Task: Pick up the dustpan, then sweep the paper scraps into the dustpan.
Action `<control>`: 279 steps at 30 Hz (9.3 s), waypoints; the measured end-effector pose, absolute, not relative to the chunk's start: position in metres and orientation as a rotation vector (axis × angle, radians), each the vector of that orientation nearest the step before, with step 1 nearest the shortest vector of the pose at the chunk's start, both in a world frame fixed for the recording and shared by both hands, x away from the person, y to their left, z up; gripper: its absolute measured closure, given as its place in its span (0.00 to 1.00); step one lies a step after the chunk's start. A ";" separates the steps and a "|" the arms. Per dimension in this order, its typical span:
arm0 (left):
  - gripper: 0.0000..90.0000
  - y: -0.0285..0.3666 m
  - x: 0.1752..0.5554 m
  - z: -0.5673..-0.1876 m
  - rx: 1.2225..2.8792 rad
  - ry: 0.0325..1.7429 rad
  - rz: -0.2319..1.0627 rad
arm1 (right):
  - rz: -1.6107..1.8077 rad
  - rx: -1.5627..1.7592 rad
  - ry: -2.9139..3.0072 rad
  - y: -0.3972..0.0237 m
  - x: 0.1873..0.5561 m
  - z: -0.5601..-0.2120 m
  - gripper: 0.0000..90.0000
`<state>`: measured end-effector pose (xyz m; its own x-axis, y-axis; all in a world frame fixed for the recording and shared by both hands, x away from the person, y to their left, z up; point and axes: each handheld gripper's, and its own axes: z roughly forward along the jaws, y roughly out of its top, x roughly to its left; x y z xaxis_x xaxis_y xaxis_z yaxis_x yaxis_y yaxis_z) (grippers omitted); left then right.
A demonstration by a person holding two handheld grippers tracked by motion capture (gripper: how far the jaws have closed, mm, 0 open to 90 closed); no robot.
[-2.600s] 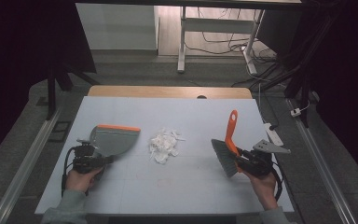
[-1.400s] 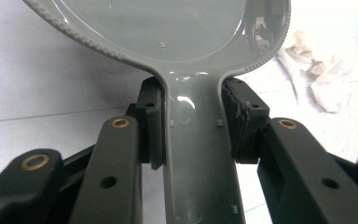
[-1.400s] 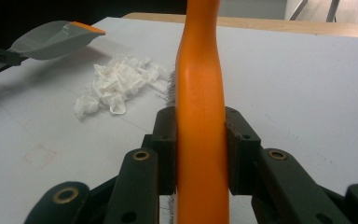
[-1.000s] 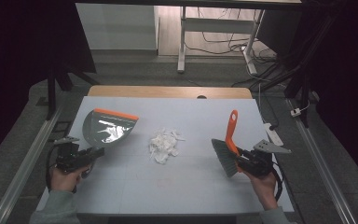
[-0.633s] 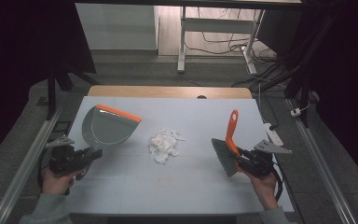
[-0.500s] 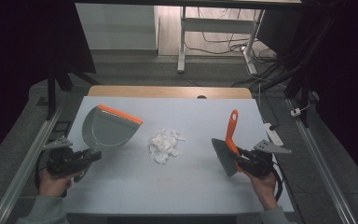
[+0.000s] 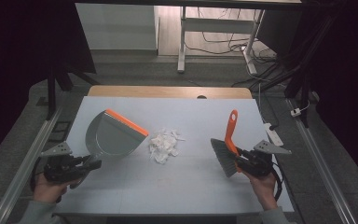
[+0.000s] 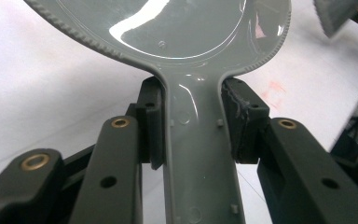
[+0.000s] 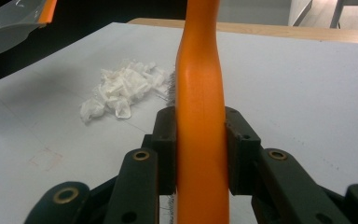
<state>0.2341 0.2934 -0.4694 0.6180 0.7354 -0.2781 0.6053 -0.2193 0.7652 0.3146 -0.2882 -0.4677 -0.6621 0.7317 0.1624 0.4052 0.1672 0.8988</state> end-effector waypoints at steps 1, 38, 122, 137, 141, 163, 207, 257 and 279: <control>0.69 0.293 0.232 -0.470 1.933 1.052 0.172 | 1.496 1.090 2.138 -0.289 0.315 -0.468 0.77; 0.69 0.293 0.213 -0.496 2.140 0.974 0.081 | 1.505 1.069 2.147 -0.263 0.327 -0.462 0.77; 0.69 0.268 0.233 -0.524 2.227 0.944 -0.088 | 1.160 1.109 2.250 -0.123 0.461 -0.475 0.78; 0.69 0.263 0.239 -0.528 2.224 0.954 -0.114 | 1.080 1.049 2.341 -0.083 0.466 -0.479 0.78; 0.69 0.262 0.240 -0.528 2.226 0.951 -0.117 | 1.076 1.017 2.366 -0.074 0.463 -0.481 0.78; 0.68 0.257 0.245 -0.531 2.208 0.982 -0.129 | 1.158 0.858 2.451 -0.050 0.426 -0.484 0.78; 0.68 0.257 0.246 -0.531 2.199 1.000 -0.126 | 1.213 0.921 2.362 -0.058 0.429 -0.476 0.78; 0.68 0.263 0.246 -0.532 2.168 1.050 -0.117 | 1.146 0.940 2.403 -0.070 0.421 -0.481 0.78; 0.68 0.262 0.246 -0.532 2.167 1.049 -0.117 | 1.383 0.740 2.592 0.001 0.363 -0.472 0.78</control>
<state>0.2459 0.2616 -0.5322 0.6658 0.6499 -0.3666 0.7146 -0.4140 0.5638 0.3633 0.0005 -0.4722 -0.8750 0.4673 0.1267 0.3655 0.4658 0.8059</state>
